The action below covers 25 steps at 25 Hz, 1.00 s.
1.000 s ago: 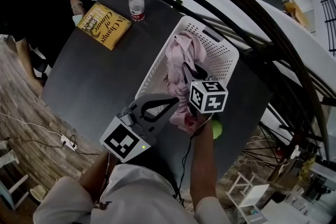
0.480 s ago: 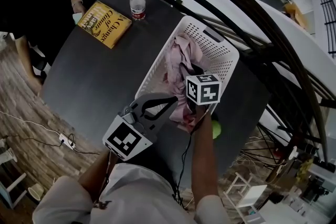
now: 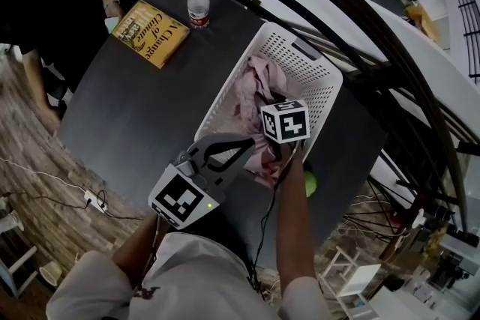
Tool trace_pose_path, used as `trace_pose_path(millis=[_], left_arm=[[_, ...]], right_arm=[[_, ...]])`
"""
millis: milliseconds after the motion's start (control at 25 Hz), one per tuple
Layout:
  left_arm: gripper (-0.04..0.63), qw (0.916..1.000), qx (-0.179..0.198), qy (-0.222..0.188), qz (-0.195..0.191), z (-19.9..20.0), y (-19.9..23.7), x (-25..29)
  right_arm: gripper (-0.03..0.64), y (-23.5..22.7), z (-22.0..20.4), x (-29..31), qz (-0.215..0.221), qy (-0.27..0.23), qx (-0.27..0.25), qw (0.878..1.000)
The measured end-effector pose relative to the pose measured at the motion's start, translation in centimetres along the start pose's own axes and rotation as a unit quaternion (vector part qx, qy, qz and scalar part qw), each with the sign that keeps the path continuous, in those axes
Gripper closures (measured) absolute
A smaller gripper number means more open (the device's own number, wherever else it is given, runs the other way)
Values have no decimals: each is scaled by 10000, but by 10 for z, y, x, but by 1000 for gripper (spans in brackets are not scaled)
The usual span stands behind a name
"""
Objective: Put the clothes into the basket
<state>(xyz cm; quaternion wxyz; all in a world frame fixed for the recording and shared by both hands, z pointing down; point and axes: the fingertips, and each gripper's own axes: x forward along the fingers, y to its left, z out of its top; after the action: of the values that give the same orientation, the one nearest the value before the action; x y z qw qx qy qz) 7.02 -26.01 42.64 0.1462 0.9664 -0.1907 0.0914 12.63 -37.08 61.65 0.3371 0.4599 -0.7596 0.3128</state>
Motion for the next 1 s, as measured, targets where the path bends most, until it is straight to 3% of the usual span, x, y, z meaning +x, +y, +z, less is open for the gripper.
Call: trace_pose_path(millis=[480,720,1000], left_arm=[[592,10000,-39,-51,27,1,0,-4],[592,10000,-27,-85,14,2,0,-3],[592,9999,-31,-96,24,2,-1,-4]], right_arm=[[499,3,-3,0,-125,135,-351,9992],[369,8,-7,3,-77,308,-649,9974],[324,11,-8,4,-96,342,-755,9965]])
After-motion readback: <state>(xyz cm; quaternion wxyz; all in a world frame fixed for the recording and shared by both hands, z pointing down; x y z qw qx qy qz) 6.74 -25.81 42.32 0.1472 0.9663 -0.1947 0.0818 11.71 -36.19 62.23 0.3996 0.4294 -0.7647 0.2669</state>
